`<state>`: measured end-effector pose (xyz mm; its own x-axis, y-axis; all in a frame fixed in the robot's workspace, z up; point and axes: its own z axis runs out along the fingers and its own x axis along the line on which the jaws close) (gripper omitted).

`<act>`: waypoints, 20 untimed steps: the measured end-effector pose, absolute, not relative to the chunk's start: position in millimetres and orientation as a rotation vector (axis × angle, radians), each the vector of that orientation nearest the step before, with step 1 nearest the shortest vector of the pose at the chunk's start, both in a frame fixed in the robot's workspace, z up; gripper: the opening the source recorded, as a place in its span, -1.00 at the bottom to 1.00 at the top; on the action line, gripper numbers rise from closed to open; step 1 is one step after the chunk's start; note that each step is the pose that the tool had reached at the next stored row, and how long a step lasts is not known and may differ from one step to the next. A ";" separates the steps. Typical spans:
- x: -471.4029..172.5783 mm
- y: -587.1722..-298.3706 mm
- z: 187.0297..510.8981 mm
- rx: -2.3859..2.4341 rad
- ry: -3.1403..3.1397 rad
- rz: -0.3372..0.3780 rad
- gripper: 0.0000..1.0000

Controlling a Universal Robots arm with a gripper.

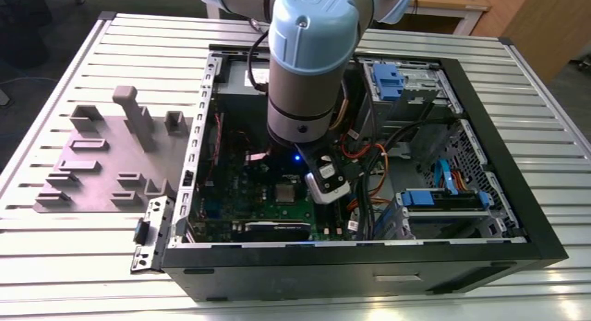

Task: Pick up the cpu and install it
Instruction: 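Place the cpu into insertion slot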

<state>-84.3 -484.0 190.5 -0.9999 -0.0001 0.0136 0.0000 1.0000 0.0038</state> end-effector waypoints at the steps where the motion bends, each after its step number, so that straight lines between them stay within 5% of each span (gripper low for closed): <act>1: -84.4 -484.0 190.5 0.000 -3.128 -0.006 0.09; 6: -84.6 -484.0 190.6 0.000 -3.128 -0.006 0.24; 15: -84.6 -484.0 199.6 0.000 -3.127 -0.006 0.21; 20: -84.5 -483.9 203.1 0.000 -3.127 -0.006 -0.27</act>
<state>-84.5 -483.9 203.1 -0.9999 -0.0001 0.0148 0.0000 1.0000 0.0039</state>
